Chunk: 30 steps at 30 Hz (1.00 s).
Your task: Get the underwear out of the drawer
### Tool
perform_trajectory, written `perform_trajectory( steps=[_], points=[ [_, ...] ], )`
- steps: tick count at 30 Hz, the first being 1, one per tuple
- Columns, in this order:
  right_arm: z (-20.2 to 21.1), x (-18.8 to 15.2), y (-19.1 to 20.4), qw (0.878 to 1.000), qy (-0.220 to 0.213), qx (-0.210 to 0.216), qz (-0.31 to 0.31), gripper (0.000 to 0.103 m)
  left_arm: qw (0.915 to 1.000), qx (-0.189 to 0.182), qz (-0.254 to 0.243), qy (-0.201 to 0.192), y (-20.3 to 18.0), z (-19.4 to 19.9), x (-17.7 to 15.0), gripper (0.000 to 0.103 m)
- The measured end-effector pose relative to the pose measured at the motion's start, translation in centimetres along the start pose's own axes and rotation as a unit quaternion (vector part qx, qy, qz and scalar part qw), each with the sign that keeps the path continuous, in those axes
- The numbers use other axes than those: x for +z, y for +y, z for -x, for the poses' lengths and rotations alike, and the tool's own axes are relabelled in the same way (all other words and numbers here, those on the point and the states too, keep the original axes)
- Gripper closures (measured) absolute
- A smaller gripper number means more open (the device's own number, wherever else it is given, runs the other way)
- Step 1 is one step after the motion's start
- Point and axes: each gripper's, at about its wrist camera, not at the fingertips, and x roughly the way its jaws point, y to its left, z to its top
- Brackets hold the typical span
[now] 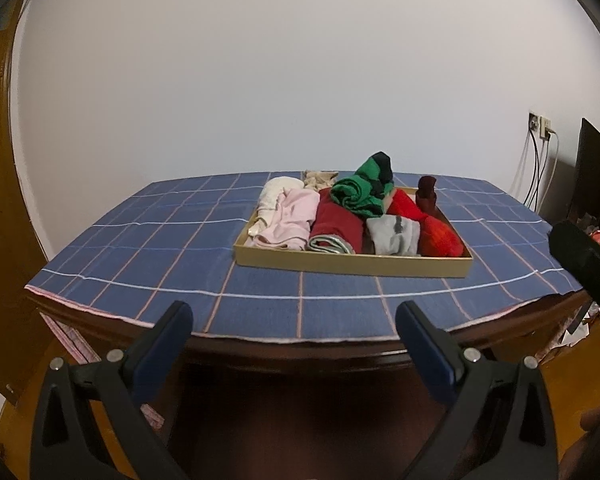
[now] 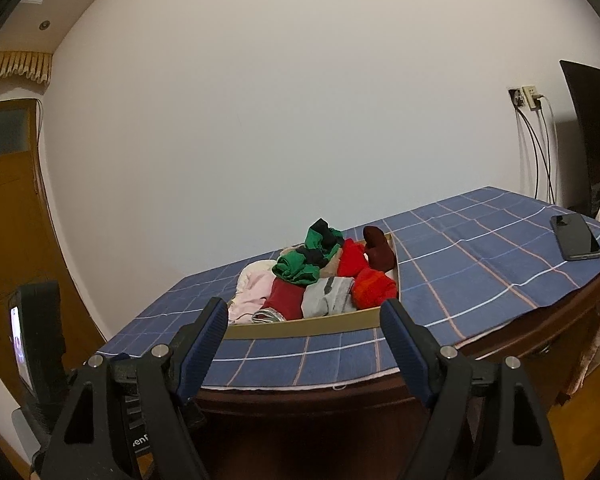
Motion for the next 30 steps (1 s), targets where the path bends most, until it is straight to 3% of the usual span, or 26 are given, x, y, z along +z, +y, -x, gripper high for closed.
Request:
perform_trajectory(
  steps=[20,30],
  points=[
    [7.6,-1.9,2.0,0.999,-0.030,0.005,0.023,0.021,0.9994,0.010,-0.005,-0.033,1.6,6.3,-2.3,0.000],
    [9.2,-2.9,2.9,0.998,-0.032,-0.003,0.045,0.018,0.9991,0.013,-0.004,-0.040,1.5,8.4,-3.0,0.000]
  ],
)
